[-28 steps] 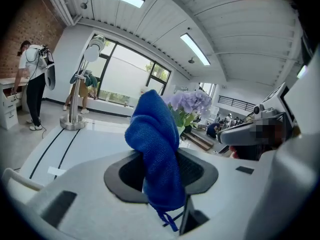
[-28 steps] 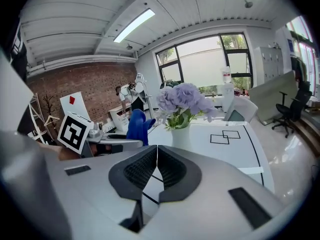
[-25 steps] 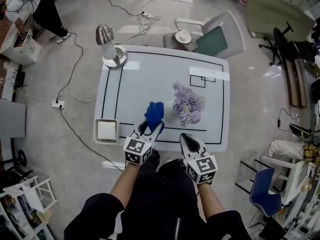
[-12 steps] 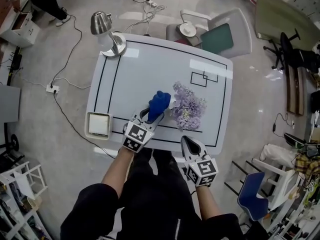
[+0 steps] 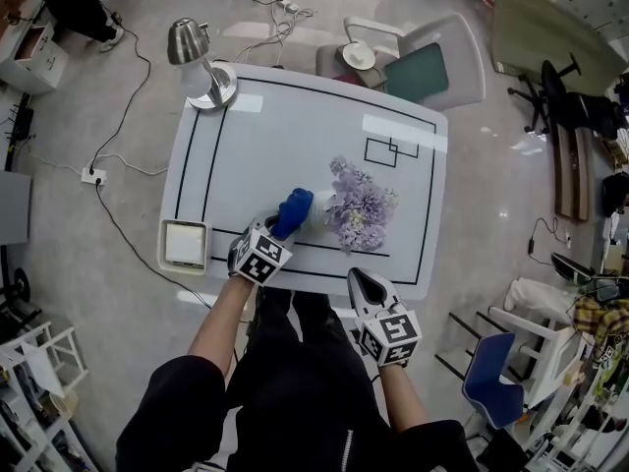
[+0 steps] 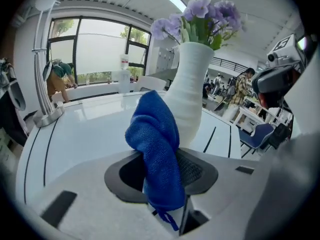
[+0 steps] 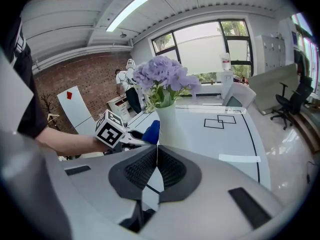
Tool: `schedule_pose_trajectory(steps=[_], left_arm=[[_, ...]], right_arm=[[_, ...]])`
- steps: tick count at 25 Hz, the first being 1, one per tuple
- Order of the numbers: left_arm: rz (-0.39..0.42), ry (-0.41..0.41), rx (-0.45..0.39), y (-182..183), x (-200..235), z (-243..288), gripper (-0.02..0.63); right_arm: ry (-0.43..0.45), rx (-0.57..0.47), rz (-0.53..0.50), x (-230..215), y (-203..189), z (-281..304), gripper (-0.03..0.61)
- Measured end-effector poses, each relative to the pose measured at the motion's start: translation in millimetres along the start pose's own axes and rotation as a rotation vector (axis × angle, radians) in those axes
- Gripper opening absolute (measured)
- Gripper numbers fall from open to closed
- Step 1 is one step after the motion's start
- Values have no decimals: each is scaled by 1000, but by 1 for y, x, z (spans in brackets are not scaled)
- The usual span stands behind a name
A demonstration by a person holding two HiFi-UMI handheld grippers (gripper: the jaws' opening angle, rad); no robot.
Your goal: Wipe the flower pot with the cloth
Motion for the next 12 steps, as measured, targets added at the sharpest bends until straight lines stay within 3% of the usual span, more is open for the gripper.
schedule_pose_trajectory(steps=[2,4,7,9,12], left_arm=[[-7,43,-49,6,9,-7,155],[-19,79,-173,28,20,-23,155],[-10,49,-327,74,33,-39,155],[17,2,-335,92,36,-33,155],[55,-45,-278,97,38,-9,155]], right_arm=[[-3,1,4,0,-1,-1,11],[-6,-2,11,1,-1,-2,11],[-15,-10,21,2,-2,-2,11],[-22,-14,27,2,-4,-2,11],[-34,-14,38,3,-8,-4,11]])
Point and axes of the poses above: the fingertips, and each gripper's own axes: z forward along the fingers, x to its left, y out of its top, the point moved 8 cm from there along -z, backward along the fingers, and after that the axes turned 8 degrees about y, right-handed, at the moved point
